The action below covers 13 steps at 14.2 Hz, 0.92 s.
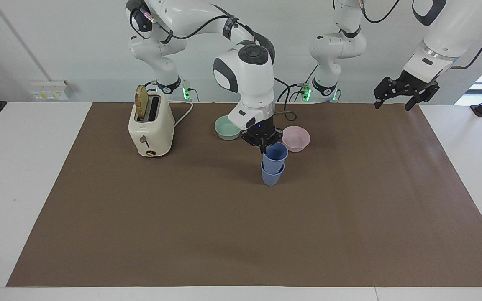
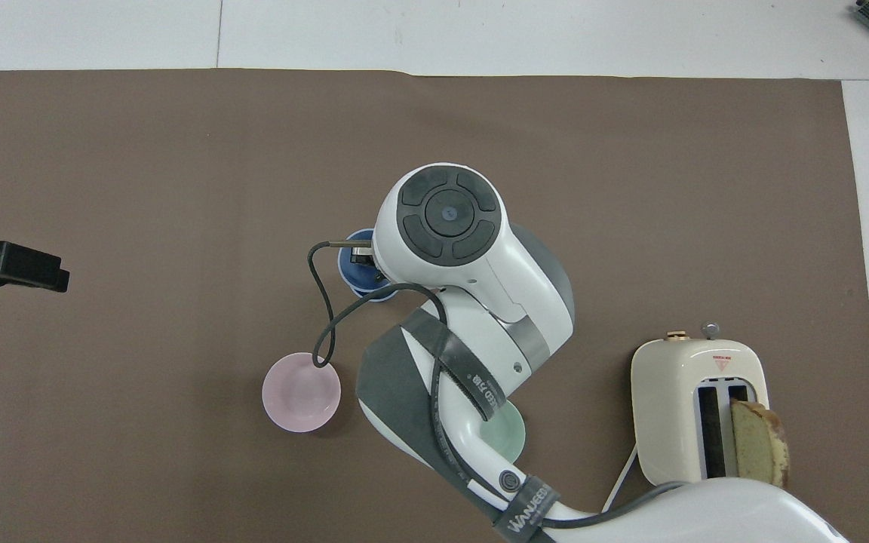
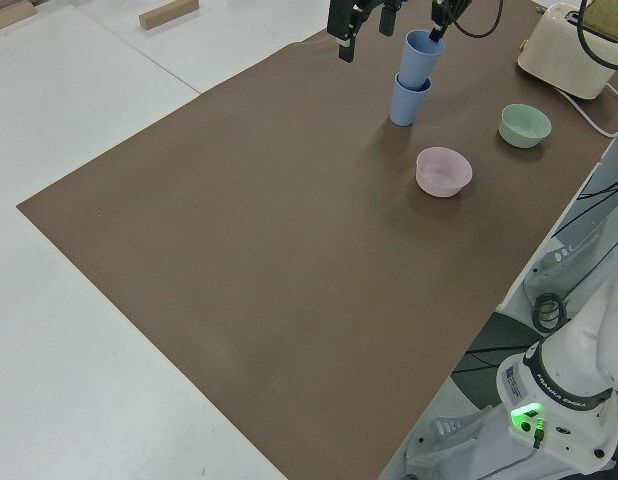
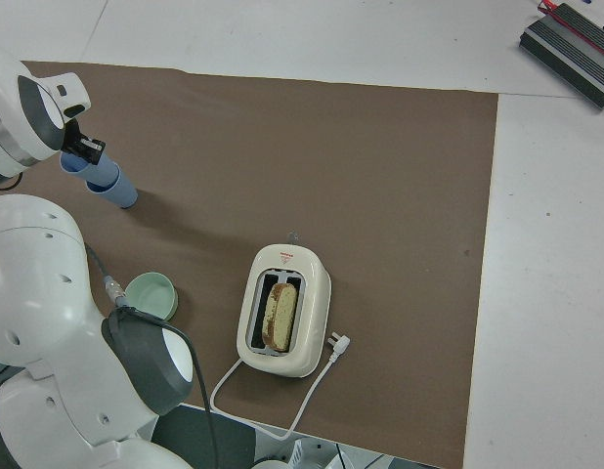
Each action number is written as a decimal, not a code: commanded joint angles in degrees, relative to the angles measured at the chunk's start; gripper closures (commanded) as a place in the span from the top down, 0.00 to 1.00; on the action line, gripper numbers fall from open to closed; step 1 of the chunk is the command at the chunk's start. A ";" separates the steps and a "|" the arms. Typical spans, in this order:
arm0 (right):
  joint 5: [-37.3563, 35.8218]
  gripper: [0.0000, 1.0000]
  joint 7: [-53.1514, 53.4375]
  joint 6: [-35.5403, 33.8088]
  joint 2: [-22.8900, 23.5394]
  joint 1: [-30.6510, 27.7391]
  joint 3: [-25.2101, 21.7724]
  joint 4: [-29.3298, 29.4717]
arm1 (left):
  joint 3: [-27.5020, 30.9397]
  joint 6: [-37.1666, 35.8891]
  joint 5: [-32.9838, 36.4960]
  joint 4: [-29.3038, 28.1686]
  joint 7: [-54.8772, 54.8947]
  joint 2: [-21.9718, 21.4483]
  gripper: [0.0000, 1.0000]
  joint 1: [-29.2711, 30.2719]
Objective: Stack blue cups with both arms
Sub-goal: 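Lower the blue cup into the placed cup and open the right gripper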
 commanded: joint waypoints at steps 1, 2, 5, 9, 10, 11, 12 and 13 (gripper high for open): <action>1.46 0.00 0.85 2.54 0.09 -0.31 0.47 -2.00 | -0.61 -0.97 0.92 0.85 0.24 0.16 1.00 0.85; 1.63 0.00 0.85 3.15 0.17 -0.31 0.47 -2.35 | -0.61 -0.97 0.92 0.85 0.24 0.16 1.00 0.85; 1.81 0.00 1.02 5.08 0.96 -0.40 0.47 -3.67 | -0.61 -0.97 0.83 0.85 0.24 0.16 1.00 0.85; 1.98 0.14 1.38 5.88 0.96 -0.40 0.47 -4.90 | -0.61 -0.97 0.92 0.85 0.24 0.16 1.00 0.85; 1.98 0.28 1.55 5.80 0.96 -0.40 0.47 -4.73 | -0.61 -0.97 0.83 0.85 0.24 0.16 1.00 0.85; 1.90 0.59 1.64 5.88 0.88 -0.40 0.47 -4.73 | -0.61 -0.97 0.92 0.85 0.24 0.16 1.00 0.85; 1.98 0.76 1.73 5.80 0.70 -0.40 0.47 -4.55 | -0.61 -0.97 0.92 0.85 0.24 0.16 1.00 0.85; 1.98 0.82 1.64 5.27 0.18 -0.49 0.38 -4.38 | -0.61 -0.97 0.92 0.85 0.24 0.16 1.00 0.85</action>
